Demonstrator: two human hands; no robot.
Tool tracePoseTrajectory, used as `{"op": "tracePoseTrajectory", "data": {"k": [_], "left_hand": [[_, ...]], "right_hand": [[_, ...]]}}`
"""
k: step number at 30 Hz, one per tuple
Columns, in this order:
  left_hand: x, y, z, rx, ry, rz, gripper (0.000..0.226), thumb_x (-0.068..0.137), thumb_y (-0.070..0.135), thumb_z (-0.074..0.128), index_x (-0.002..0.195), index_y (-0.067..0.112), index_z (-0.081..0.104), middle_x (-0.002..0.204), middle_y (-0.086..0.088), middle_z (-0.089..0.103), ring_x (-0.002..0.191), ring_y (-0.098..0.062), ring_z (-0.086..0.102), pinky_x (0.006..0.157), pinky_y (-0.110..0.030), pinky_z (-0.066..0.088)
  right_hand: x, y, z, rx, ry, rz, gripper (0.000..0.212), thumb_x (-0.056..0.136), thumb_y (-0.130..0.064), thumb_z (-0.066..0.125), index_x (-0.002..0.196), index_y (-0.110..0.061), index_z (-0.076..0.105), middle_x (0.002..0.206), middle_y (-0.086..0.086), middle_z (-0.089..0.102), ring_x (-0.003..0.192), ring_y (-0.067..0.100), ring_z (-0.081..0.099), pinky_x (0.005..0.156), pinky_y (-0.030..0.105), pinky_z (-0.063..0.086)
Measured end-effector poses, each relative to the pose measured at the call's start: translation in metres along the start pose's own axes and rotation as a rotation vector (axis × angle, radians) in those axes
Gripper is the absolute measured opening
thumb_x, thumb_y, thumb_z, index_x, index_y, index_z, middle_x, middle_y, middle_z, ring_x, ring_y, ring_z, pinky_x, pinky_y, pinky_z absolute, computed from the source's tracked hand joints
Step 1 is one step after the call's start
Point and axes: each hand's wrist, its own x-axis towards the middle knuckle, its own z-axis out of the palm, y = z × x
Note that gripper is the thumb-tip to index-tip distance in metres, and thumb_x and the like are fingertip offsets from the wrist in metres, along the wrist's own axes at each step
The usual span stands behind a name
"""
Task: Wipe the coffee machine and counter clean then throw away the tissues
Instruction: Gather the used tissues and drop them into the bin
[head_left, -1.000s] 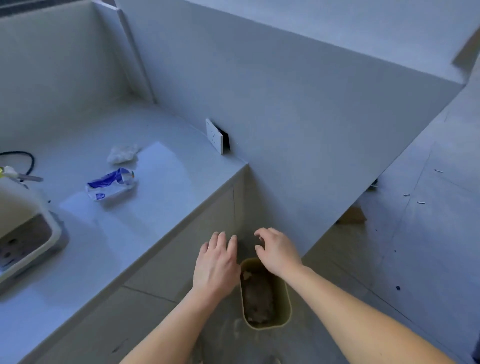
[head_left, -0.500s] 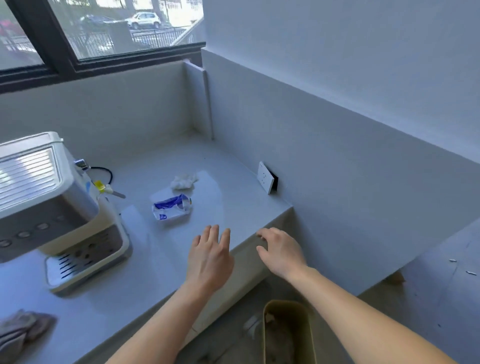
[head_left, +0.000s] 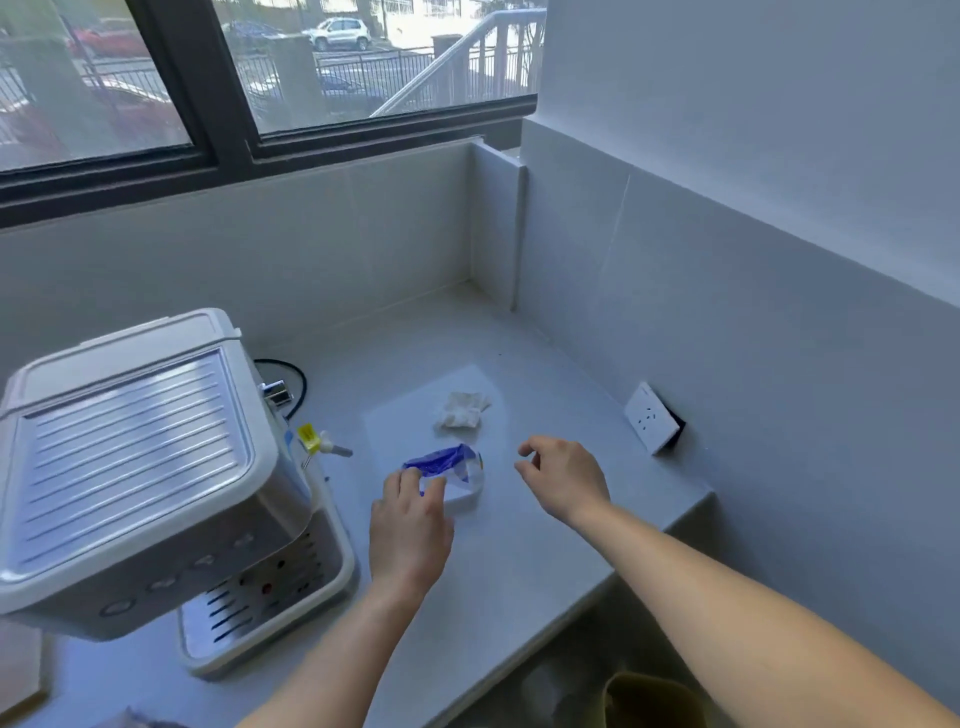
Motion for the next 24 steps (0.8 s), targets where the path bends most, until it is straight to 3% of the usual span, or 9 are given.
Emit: {"op": "tracePoseTrajectory", "data": {"k": [5, 9, 12, 16, 21, 24], "left_hand": [[0.024, -0.016, 0.006, 0.038, -0.005, 0.007, 0.033, 0.083, 0.023, 0.064, 0.116, 0.021, 0.059, 0.124, -0.002, 0.052, 0.119, -0.028, 0.045, 0.079, -0.037, 0.043], [0.038, -0.017, 0.014, 0.063, 0.005, 0.018, 0.026, 0.063, 0.005, 0.077, 0.087, 0.01, 0.069, 0.101, -0.011, 0.064, 0.096, -0.036, 0.059, 0.061, -0.039, 0.046], [0.042, -0.017, 0.024, 0.112, 0.044, 0.035, 0.025, 0.052, -0.002, 0.078, 0.07, 0.009, 0.065, 0.088, -0.011, 0.066, 0.083, -0.036, 0.061, 0.052, -0.038, 0.044], [0.046, -0.021, 0.031, 0.113, 0.078, 0.046, 0.027, 0.047, -0.002, 0.082, 0.058, 0.01, 0.06, 0.073, -0.009, 0.063, 0.075, -0.033, 0.061, 0.049, -0.036, 0.044], [0.047, -0.024, 0.032, 0.084, 0.108, 0.05, 0.03, 0.042, -0.003, 0.081, 0.055, 0.01, 0.057, 0.067, -0.007, 0.059, 0.069, -0.032, 0.059, 0.046, -0.035, 0.039], [0.046, -0.027, 0.032, 0.035, 0.123, 0.033, 0.031, 0.043, -0.005, 0.083, 0.053, 0.009, 0.057, 0.066, -0.006, 0.06, 0.069, -0.031, 0.061, 0.044, -0.032, 0.038]], "right_hand": [[0.055, -0.021, 0.021, 0.011, -0.051, 0.019, 0.026, 0.091, -0.037, 0.059, 0.114, -0.027, 0.065, 0.108, -0.001, 0.07, 0.1, 0.024, 0.063, 0.077, 0.031, 0.049], [0.094, -0.027, 0.033, -0.012, -0.105, 0.015, 0.034, 0.091, -0.033, 0.059, 0.125, -0.028, 0.058, 0.111, 0.002, 0.068, 0.1, 0.026, 0.063, 0.074, 0.031, 0.048], [0.112, -0.031, 0.042, -0.037, -0.135, -0.003, 0.042, 0.089, -0.032, 0.059, 0.131, -0.031, 0.052, 0.117, 0.002, 0.066, 0.101, 0.026, 0.063, 0.072, 0.032, 0.048], [0.125, -0.035, 0.055, -0.151, -0.172, -0.104, 0.051, 0.085, -0.046, 0.065, 0.132, -0.034, 0.049, 0.12, 0.002, 0.062, 0.105, 0.027, 0.062, 0.069, 0.031, 0.043], [0.132, -0.036, 0.068, -0.192, -0.17, -0.154, 0.034, 0.088, -0.031, 0.061, 0.122, -0.026, 0.057, 0.111, 0.007, 0.06, 0.1, 0.032, 0.061, 0.068, 0.033, 0.043], [0.133, -0.031, 0.073, -0.134, -0.118, -0.123, 0.019, 0.088, -0.016, 0.049, 0.1, -0.017, 0.064, 0.099, 0.007, 0.06, 0.091, 0.032, 0.06, 0.063, 0.032, 0.041]]}}
